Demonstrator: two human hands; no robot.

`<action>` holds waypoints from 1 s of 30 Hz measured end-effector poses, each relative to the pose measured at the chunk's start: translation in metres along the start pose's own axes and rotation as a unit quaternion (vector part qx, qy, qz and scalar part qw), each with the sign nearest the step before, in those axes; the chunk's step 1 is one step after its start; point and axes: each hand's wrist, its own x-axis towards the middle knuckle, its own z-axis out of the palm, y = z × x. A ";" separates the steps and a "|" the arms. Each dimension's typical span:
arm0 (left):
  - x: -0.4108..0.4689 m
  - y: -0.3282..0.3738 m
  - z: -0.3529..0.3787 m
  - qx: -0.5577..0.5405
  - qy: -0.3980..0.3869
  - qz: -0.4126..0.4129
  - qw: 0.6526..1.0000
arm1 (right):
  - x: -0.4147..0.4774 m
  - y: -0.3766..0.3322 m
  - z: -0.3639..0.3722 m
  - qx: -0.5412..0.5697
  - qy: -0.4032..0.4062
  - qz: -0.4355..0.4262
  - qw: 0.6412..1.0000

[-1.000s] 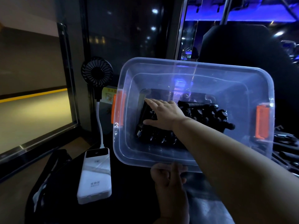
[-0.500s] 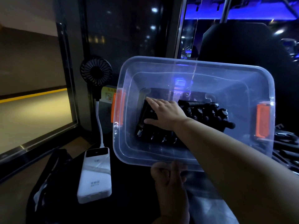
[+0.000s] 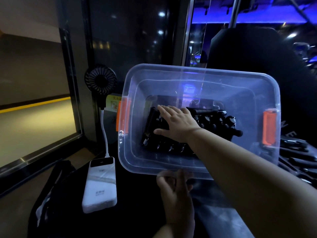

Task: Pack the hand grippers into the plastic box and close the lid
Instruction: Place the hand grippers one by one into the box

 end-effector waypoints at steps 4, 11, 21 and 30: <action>0.005 -0.003 -0.001 0.021 0.026 0.001 0.999 | -0.021 0.007 0.000 0.017 0.008 0.027 0.999; 0.006 -0.001 0.002 0.043 0.037 0.010 0.998 | -0.082 0.030 -0.002 0.041 0.035 0.086 0.995; -0.002 -0.001 0.003 0.048 0.043 0.021 0.998 | -0.146 0.057 -0.013 0.083 0.070 0.134 0.985; -0.004 -0.001 0.004 0.056 0.043 0.038 0.997 | -0.202 0.081 -0.015 0.015 0.227 0.068 0.971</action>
